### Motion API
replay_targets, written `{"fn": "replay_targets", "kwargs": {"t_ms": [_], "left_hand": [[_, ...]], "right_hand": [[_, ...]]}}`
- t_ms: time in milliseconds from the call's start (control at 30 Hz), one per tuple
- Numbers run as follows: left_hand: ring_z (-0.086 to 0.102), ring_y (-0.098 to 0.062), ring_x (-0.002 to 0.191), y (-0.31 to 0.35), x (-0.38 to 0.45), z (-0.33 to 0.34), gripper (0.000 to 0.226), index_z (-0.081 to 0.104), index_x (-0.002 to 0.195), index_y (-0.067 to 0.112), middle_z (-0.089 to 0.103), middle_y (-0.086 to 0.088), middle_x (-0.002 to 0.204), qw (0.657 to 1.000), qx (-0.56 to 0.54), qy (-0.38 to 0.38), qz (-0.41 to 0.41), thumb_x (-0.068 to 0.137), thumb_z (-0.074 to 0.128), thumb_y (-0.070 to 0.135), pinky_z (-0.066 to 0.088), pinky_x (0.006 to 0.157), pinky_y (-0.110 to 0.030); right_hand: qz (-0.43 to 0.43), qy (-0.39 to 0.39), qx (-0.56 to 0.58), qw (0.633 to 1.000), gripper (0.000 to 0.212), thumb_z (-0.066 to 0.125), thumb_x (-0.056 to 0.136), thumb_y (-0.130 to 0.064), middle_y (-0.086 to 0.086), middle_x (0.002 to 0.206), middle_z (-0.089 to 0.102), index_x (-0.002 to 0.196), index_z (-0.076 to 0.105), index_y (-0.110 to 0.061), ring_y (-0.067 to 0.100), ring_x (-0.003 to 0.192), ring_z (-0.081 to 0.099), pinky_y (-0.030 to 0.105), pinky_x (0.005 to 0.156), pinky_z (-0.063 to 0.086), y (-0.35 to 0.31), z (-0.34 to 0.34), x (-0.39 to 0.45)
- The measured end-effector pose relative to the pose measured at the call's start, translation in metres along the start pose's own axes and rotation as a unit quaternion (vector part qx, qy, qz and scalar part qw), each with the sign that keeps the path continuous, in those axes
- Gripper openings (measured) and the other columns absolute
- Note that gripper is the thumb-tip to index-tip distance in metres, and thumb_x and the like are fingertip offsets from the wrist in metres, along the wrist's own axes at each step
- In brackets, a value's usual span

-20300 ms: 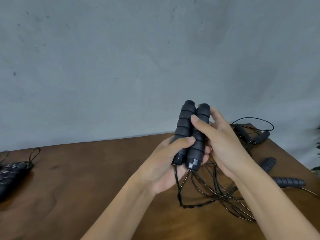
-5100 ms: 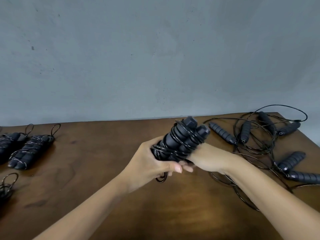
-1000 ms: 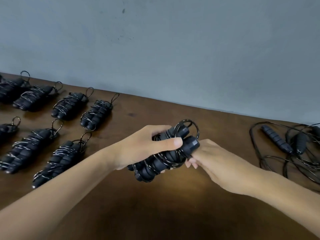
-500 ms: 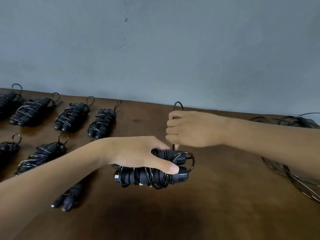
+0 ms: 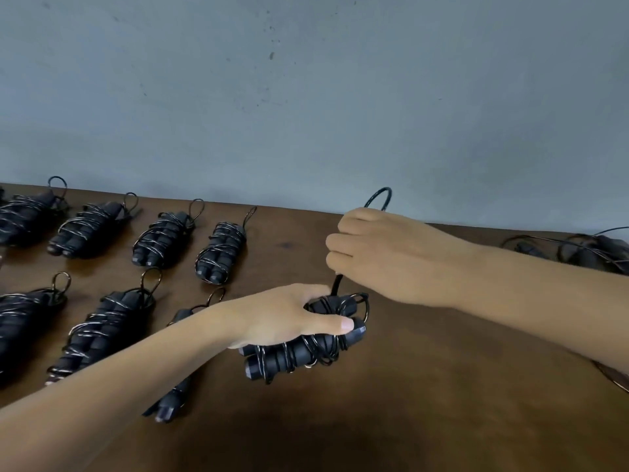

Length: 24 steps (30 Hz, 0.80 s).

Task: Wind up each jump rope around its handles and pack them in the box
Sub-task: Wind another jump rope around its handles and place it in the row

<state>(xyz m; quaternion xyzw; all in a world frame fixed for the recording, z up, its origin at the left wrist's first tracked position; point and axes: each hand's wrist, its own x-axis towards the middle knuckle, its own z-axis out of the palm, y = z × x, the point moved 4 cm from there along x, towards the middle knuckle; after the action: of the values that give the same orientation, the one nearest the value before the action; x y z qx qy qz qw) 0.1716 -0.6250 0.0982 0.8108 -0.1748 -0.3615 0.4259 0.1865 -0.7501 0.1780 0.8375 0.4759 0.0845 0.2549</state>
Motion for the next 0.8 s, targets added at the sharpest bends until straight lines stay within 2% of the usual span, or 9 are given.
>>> {"fn": "replay_targets", "kwargs": {"t_ms": [67,133,233,300,400,467,600,700,800], "left_hand": [[0.077,-0.018,0.095,-0.001,0.0,-0.003,0.038,0.065,0.121,0.031,0.078,0.004,0.106,0.998,-0.046,0.033,0.013,0.094,0.068,0.058,0.062,0.089,-0.032],[0.076,-0.019,0.099,-0.003,0.002,-0.007,0.032,0.067,0.115,0.033,0.078,0.003,0.109,0.992,-0.094,0.076,0.033,0.094,0.069,0.056,0.059,0.098,-0.044],[0.077,-0.018,0.095,-0.001,0.002,-0.008,0.015,0.067,0.1,0.039,0.079,0.006,0.102,0.976,-0.166,0.126,0.059,0.094,0.072,0.052,0.062,0.093,-0.044],[0.078,-0.023,0.093,0.002,0.004,-0.004,0.019,0.067,0.106,0.035,0.079,0.002,0.102,0.965,-0.217,0.128,0.072,0.094,0.072,0.049,0.063,0.086,-0.045],[0.077,-0.032,0.087,0.006,0.004,0.006,0.024,0.067,0.112,0.027,0.078,-0.01,0.101,0.943,-0.305,0.112,0.071,0.096,0.072,0.044,0.062,0.072,-0.043],[0.074,-0.033,0.077,0.009,0.005,0.013,0.031,0.066,0.117,0.024,0.077,-0.015,0.097,0.931,-0.35,0.083,0.066,0.095,0.072,0.045,0.06,0.067,-0.043],[0.069,-0.033,0.069,0.017,0.007,0.023,0.039,0.064,0.122,0.023,0.074,-0.021,0.093,0.912,-0.402,0.046,0.066,0.093,0.07,0.048,0.059,0.075,-0.05],[0.065,-0.036,0.074,0.019,0.007,0.025,0.04,0.063,0.124,0.024,0.072,-0.024,0.095,0.902,-0.423,0.044,0.081,0.093,0.069,0.049,0.056,0.083,-0.054],[0.064,-0.037,0.077,0.021,0.006,0.023,0.044,0.059,0.129,0.023,0.071,-0.026,0.097,0.901,-0.416,0.049,0.108,0.094,0.065,0.05,0.056,0.084,-0.052]], "right_hand": [[0.028,0.032,0.004,0.999,0.022,0.042,0.09,0.001,0.003,0.081,0.047,0.088,0.06,-0.011,0.028,0.08,0.049,0.043,0.087,0.047,0.003,-0.007,-0.008],[0.071,0.032,-0.016,0.997,0.033,0.031,0.083,0.006,0.004,0.081,0.049,0.087,0.059,-0.01,0.025,0.078,0.047,0.04,0.086,0.047,-0.004,-0.011,-0.027],[0.126,0.051,-0.016,0.991,0.063,0.005,0.086,0.004,0.008,0.088,0.056,0.104,0.065,-0.004,0.027,0.078,0.052,0.041,0.076,0.05,-0.016,-0.01,-0.039],[0.147,0.084,0.015,0.986,0.076,-0.007,0.094,0.001,0.012,0.088,0.062,0.11,0.067,0.004,0.03,0.073,0.056,0.041,0.067,0.053,-0.019,-0.007,-0.043],[0.183,0.16,0.019,0.97,0.06,0.02,0.084,0.006,0.015,0.093,0.068,0.119,0.068,0.008,0.03,0.073,0.061,0.033,0.068,0.045,-0.023,0.0,-0.057],[0.216,0.202,0.043,0.954,0.055,0.031,0.081,0.009,0.014,0.099,0.071,0.122,0.069,0.006,0.03,0.079,0.059,0.03,0.071,0.039,-0.025,0.01,-0.065],[0.228,0.281,0.125,0.924,0.041,0.033,0.103,0.005,0.012,0.111,0.072,0.126,0.068,0.004,0.03,0.086,0.061,0.038,0.079,0.05,-0.031,0.029,-0.072],[0.242,0.339,0.129,0.9,0.035,0.051,0.095,0.013,0.009,0.114,0.073,0.12,0.072,0.002,0.026,0.086,0.057,0.041,0.082,0.049,-0.027,0.032,-0.077],[0.261,0.378,0.133,0.878,0.034,0.053,0.096,0.012,0.004,0.117,0.074,0.118,0.074,-0.002,0.026,0.081,0.058,0.04,0.08,0.048,-0.024,0.03,-0.077]]}}
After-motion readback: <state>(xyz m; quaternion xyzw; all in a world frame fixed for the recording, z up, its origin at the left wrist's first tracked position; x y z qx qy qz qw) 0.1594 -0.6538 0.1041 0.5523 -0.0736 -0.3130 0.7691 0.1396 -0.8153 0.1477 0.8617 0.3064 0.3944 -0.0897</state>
